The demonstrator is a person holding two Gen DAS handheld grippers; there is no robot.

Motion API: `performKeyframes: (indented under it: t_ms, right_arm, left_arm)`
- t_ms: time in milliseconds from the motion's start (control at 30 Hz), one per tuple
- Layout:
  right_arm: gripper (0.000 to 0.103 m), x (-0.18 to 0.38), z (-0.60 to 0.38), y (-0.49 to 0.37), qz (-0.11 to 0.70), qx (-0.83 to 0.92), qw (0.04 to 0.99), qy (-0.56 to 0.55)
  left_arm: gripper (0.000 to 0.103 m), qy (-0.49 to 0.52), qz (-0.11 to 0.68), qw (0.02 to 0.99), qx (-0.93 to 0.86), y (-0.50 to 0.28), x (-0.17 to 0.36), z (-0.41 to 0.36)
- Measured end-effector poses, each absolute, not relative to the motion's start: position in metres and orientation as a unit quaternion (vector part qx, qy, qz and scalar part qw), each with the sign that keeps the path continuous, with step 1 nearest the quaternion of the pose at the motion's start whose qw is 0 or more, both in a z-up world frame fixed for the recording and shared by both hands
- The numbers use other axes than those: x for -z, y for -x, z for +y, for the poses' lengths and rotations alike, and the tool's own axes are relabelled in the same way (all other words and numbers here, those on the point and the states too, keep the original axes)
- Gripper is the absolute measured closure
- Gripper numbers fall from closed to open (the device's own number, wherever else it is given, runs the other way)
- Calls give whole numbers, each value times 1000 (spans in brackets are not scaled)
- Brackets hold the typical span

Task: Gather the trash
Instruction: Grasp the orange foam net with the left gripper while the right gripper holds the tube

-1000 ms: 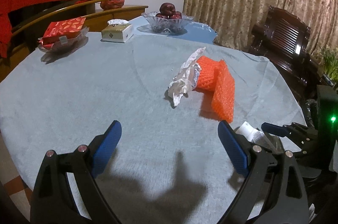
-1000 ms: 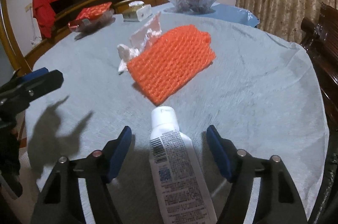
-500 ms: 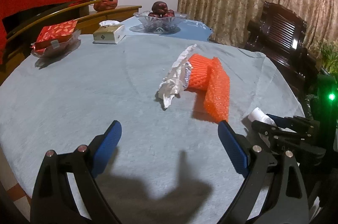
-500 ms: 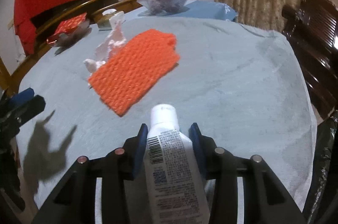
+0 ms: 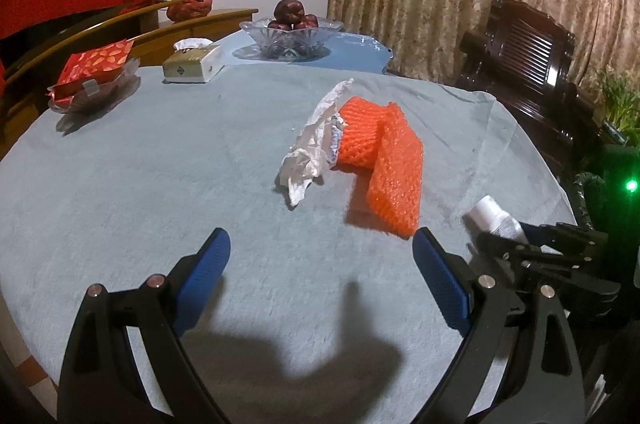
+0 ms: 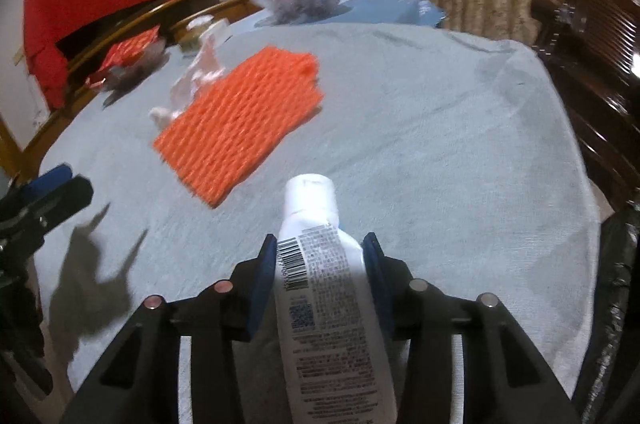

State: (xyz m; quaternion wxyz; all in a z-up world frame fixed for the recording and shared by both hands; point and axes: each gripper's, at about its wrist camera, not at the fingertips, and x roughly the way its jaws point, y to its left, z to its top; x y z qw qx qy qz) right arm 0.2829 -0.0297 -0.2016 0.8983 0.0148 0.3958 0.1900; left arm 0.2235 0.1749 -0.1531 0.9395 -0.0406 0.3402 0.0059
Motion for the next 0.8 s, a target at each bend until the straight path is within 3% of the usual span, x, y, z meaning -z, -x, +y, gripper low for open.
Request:
performKeyframes:
  t_ms: [300,500,600,667,800]
  right_arm:
    - [63,197,-54,-303,393,-159,905,-37]
    - [63,202,-61,-309,400,-154,902,-43]
    - [63,205,-65,-309,406,-162,898,-55]
    - [61,205,-69,-308,405,-167,897,-62]
    - [60,201,-72,-302,403,-174,897,-56]
  left_arm:
    - [13,29,340,939,31,-267,157,146]
    - [26,25,360,931,52,-305,171,129]
    - [45,29,377,924,63,-317,180,123]
    - [64,36,385,919,73,-318,184,121]
    - [82,32,389,916,88,-308,186,114]
